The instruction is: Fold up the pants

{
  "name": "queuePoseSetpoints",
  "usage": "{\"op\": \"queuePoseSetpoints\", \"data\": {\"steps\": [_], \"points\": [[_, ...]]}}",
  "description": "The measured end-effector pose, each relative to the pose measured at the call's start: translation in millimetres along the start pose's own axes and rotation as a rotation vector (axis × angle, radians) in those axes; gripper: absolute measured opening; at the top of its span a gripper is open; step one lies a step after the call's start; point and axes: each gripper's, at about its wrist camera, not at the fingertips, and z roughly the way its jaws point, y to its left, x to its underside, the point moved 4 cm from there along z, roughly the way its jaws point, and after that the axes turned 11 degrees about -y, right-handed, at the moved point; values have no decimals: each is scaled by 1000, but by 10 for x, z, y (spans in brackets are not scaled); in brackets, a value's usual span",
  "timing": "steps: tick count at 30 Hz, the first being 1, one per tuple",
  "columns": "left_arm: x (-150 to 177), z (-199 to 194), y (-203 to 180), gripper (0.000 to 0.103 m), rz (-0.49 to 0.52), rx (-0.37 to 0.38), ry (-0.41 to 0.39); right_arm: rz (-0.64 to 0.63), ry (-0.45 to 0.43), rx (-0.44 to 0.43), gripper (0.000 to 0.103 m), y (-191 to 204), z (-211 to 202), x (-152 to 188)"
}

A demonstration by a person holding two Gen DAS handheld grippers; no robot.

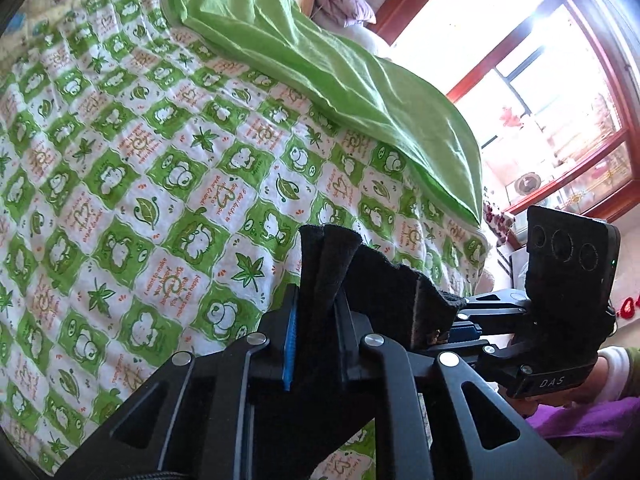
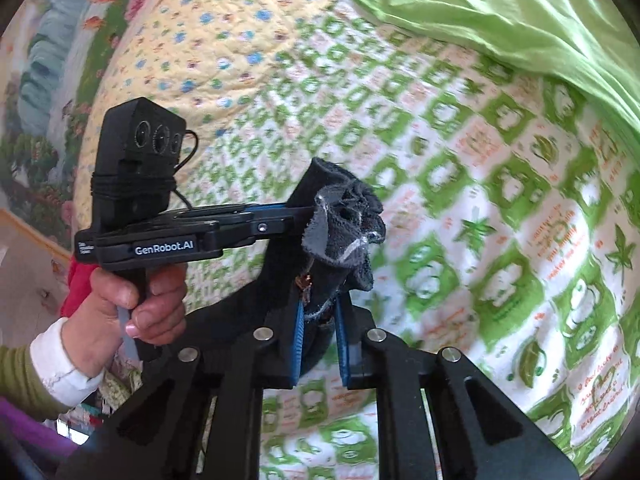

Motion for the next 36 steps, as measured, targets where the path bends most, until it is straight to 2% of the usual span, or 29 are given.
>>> {"op": "queuePoseSetpoints", "data": {"steps": [8,16,26,36], "points": [[123,-728,103,14,-68,-1,-122,-128,47,-159,15,683,32,26],[519,-1305,329,13,-156,-50,-218,-214,152,-263,15,1181,320,219],[1105,-1566,644,10,-289,-113,-258,-253,325,-324,15,1412,801,581],[1795,-1533,1042,10,-470,-200,-244,-293,492,-314,15,1391,1268,964]]}}
